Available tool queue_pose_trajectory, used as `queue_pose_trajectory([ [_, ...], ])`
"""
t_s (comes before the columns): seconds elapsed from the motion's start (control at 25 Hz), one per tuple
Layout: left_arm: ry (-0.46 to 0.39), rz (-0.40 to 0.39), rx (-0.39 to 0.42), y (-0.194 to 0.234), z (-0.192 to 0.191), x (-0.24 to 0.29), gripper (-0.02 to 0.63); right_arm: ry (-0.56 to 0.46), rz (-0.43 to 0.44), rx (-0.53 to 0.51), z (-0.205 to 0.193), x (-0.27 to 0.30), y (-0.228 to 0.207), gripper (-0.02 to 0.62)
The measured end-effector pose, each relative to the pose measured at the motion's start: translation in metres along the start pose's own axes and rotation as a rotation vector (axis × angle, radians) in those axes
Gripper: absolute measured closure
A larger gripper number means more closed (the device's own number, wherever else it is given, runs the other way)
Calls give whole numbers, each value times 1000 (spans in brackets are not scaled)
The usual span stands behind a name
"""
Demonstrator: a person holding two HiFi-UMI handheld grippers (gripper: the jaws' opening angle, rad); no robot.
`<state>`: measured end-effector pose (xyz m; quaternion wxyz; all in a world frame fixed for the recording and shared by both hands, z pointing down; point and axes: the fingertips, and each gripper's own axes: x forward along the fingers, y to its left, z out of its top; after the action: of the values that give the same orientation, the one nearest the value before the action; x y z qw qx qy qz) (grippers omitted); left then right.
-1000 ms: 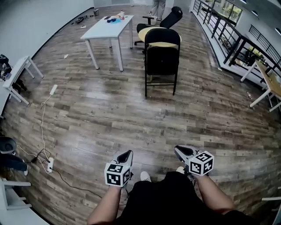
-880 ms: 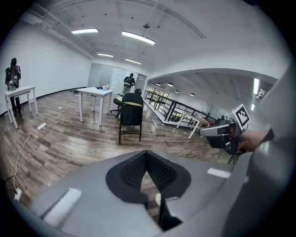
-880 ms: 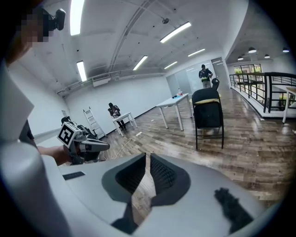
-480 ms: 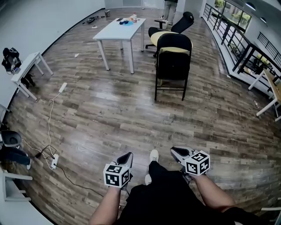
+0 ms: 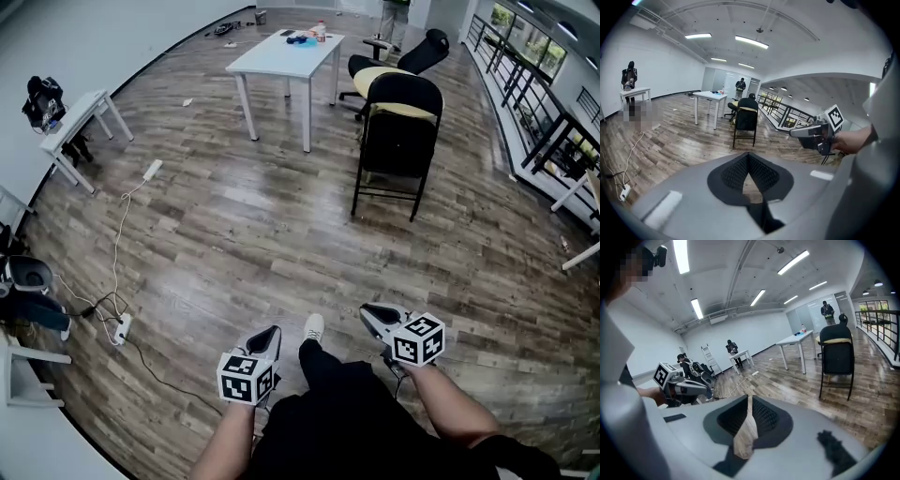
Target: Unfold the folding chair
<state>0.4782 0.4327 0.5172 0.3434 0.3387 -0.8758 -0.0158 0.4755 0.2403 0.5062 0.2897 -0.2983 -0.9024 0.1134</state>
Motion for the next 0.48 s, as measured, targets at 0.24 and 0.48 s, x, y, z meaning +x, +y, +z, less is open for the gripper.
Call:
queue_pose_trajectory([
  [0.24, 17, 35, 14, 50, 36, 27, 598, -8, -33, 45, 24, 41, -41, 563],
  [0.48, 35, -17, 54, 73, 83, 67, 598, -23, -43, 76, 52, 79, -69, 563],
])
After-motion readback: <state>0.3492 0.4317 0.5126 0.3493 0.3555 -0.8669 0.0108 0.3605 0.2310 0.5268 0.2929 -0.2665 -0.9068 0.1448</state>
